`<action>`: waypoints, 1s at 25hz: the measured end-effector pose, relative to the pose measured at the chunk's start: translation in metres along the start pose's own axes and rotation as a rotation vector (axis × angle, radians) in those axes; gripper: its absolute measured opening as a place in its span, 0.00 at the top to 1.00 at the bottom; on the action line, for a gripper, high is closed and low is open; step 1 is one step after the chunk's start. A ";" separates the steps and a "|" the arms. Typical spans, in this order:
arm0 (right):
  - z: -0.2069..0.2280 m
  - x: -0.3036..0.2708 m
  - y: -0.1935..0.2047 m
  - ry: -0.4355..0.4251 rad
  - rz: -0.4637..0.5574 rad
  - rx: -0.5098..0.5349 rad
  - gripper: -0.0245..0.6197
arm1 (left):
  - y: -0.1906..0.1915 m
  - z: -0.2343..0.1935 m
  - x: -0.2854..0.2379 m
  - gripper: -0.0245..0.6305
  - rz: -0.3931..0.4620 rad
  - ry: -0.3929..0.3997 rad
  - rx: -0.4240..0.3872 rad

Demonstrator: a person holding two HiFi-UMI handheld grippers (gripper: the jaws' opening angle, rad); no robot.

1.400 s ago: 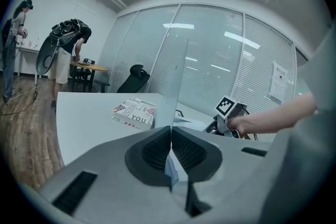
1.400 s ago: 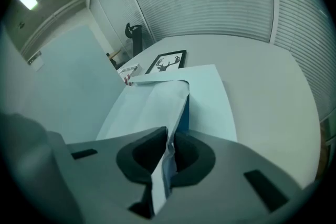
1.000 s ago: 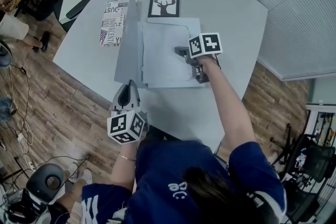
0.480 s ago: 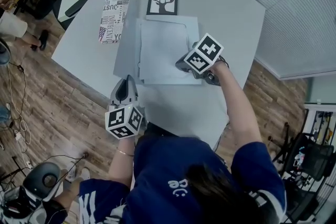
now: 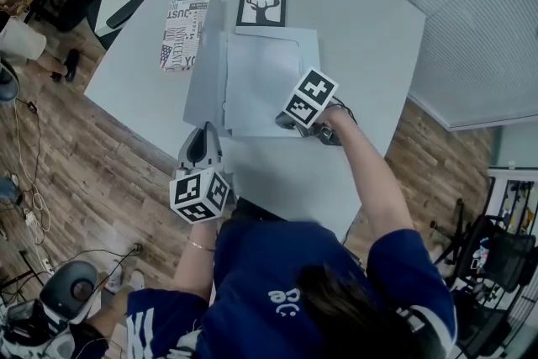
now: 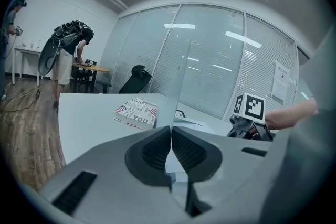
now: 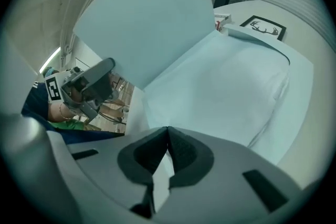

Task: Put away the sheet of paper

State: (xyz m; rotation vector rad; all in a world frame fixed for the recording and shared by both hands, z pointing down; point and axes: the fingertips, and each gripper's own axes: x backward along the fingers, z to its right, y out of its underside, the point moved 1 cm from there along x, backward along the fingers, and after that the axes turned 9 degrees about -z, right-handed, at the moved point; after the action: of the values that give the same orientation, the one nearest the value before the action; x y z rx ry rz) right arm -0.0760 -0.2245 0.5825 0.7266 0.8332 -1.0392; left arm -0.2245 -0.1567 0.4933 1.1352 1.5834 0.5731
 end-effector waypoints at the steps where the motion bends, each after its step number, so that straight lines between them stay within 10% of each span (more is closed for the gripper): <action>1: 0.005 -0.002 0.000 0.013 0.009 -0.019 0.95 | 0.000 0.001 0.000 0.95 -0.001 0.000 -0.004; 9: 0.028 -0.008 -0.009 0.041 0.060 -0.131 0.95 | -0.001 0.006 -0.001 0.95 -0.007 0.002 -0.043; 25: 0.049 -0.038 -0.008 0.238 -0.278 -0.064 0.95 | 0.000 0.008 -0.001 0.95 -0.011 -0.002 -0.064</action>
State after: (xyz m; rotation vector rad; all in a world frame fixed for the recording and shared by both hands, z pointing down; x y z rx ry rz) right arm -0.0825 -0.2512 0.6388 0.7014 1.1935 -1.1804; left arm -0.2168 -0.1588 0.4911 1.0784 1.5586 0.6106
